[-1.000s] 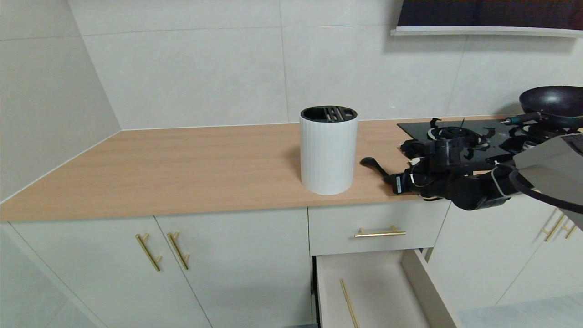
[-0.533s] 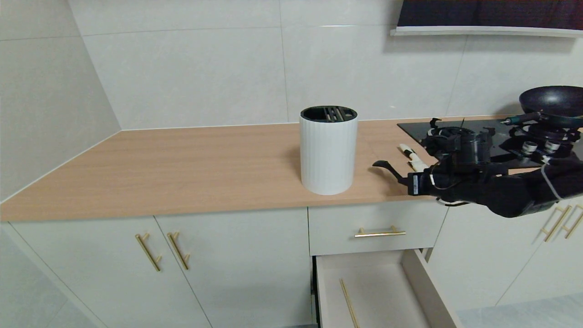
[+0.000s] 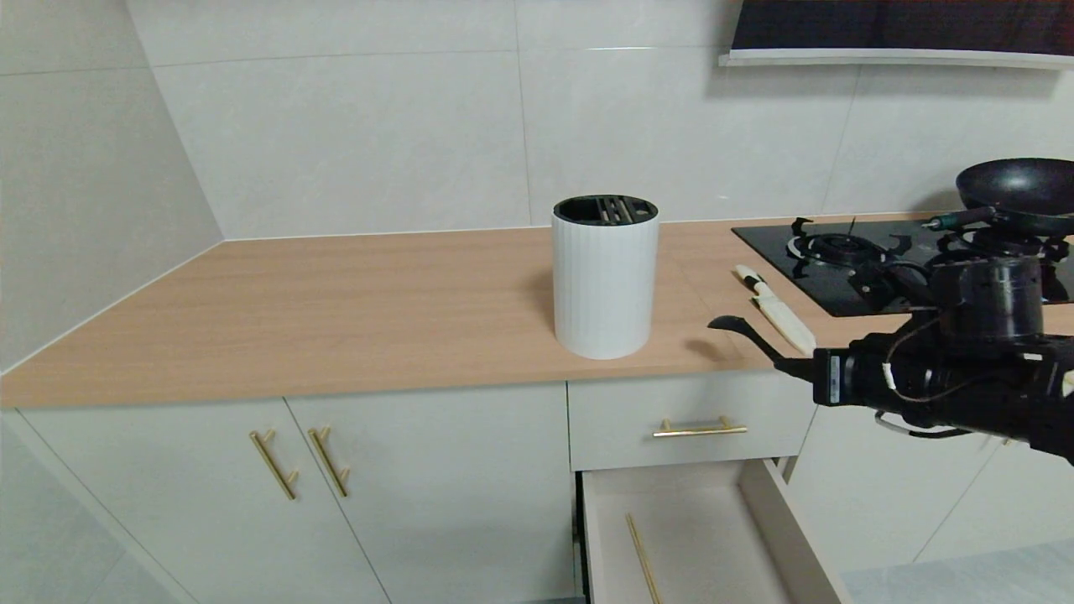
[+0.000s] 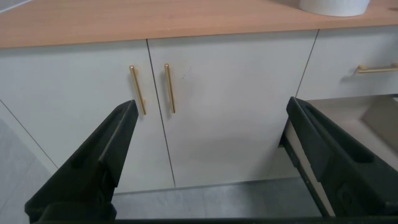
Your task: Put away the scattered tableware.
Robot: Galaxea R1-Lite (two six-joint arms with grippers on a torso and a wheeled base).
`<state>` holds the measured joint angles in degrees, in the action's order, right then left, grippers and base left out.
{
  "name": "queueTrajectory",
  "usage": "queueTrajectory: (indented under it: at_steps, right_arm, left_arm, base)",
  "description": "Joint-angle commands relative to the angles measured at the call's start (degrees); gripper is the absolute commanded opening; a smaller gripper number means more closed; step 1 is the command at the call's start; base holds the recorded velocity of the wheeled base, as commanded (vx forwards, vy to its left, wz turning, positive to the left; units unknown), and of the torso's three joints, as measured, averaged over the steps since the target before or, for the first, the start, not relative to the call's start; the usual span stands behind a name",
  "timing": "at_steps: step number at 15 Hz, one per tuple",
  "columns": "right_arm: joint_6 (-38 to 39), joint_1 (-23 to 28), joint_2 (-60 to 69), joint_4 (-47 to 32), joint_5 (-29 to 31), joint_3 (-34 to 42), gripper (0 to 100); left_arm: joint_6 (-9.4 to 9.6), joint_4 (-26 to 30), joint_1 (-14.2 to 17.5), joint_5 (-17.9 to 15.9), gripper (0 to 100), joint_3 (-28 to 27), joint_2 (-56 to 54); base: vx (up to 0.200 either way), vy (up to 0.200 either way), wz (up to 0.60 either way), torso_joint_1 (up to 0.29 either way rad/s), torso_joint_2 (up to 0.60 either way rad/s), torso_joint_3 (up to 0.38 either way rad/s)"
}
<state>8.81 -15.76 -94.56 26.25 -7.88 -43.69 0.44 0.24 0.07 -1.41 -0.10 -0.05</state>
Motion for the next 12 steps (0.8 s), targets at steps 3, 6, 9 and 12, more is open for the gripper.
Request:
queueTrajectory:
  at_steps: [3,6,9,12]
  right_arm:
    - [0.1,-4.5,9.1,-0.1,-0.6,10.7,0]
    - [-0.4,-6.3,8.7,-0.1,-0.8,13.5,0]
    - [-0.6,-8.1,6.3,0.3,-0.7,15.2,0]
    - [-0.6,-8.2,3.5,0.4,-0.6,15.6,0]
  left_arm:
    - [0.0,0.0,0.0,0.0,100,0.0,0.0]
    - [0.0,0.0,0.0,0.0,100,0.0,0.0]
    - [0.0,0.0,0.0,0.0,100,0.0,0.0]
    - [0.0,0.0,0.0,0.0,100,0.0,0.0]
  base:
    - [0.0,0.0,0.0,0.0,0.0,0.0]
    - [0.0,0.0,0.0,0.0,0.0,0.0]
    - [0.0,0.0,0.0,0.0,0.0,0.0]
    - [0.0,0.0,0.0,0.0,0.0,0.0]
